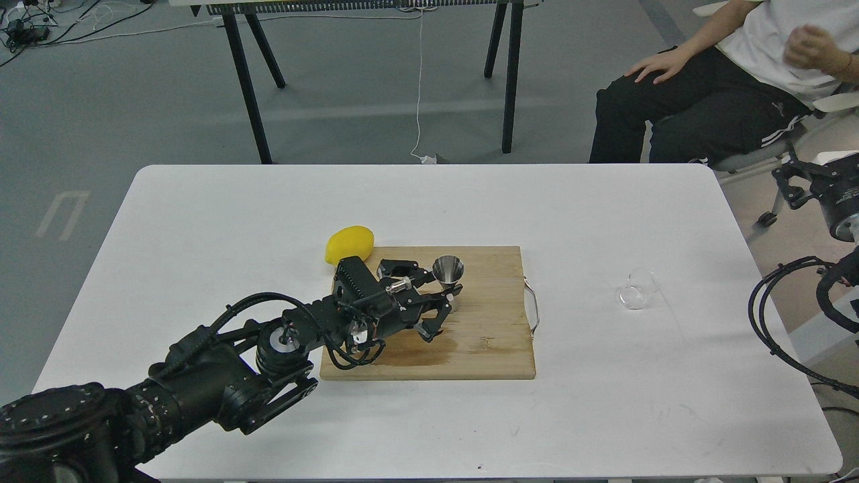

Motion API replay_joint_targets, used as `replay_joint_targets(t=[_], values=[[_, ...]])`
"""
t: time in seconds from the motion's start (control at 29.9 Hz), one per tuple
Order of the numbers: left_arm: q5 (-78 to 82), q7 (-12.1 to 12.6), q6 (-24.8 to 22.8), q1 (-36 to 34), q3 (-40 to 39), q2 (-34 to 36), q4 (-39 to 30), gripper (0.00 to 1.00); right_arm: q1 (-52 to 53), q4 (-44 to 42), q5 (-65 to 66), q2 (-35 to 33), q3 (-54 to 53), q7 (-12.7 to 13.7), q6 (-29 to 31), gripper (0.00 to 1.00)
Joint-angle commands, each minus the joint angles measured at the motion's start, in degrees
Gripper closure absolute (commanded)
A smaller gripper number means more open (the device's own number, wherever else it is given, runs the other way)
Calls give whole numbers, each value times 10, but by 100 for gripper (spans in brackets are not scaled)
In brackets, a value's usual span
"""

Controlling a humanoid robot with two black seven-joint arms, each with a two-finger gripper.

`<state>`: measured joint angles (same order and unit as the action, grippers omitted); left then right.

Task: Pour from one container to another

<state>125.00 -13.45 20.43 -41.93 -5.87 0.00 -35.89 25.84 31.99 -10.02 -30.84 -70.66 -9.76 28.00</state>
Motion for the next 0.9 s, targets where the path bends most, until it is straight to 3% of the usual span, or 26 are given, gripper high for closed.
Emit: replay_joint_targets(t=[0.0, 0.17, 0.3, 0.57, 0.87], values=[[0, -1, 1, 1, 1, 0, -2, 46, 0, 0, 0, 0, 0, 0, 0, 0], [0, -2, 5, 11, 0, 0, -6, 20, 0, 0, 0, 0, 0, 0, 0, 0], [0, -2, 5, 18, -2, 5, -20, 13, 1, 0, 0, 0, 0, 0, 0, 0], [0, -7, 6, 19, -11, 82, -54, 11, 0, 0, 0, -6, 0, 0, 0, 0], [0, -8, 12, 61, -29, 272, -229, 11, 0, 2, 0, -6, 6, 5, 0, 0]])
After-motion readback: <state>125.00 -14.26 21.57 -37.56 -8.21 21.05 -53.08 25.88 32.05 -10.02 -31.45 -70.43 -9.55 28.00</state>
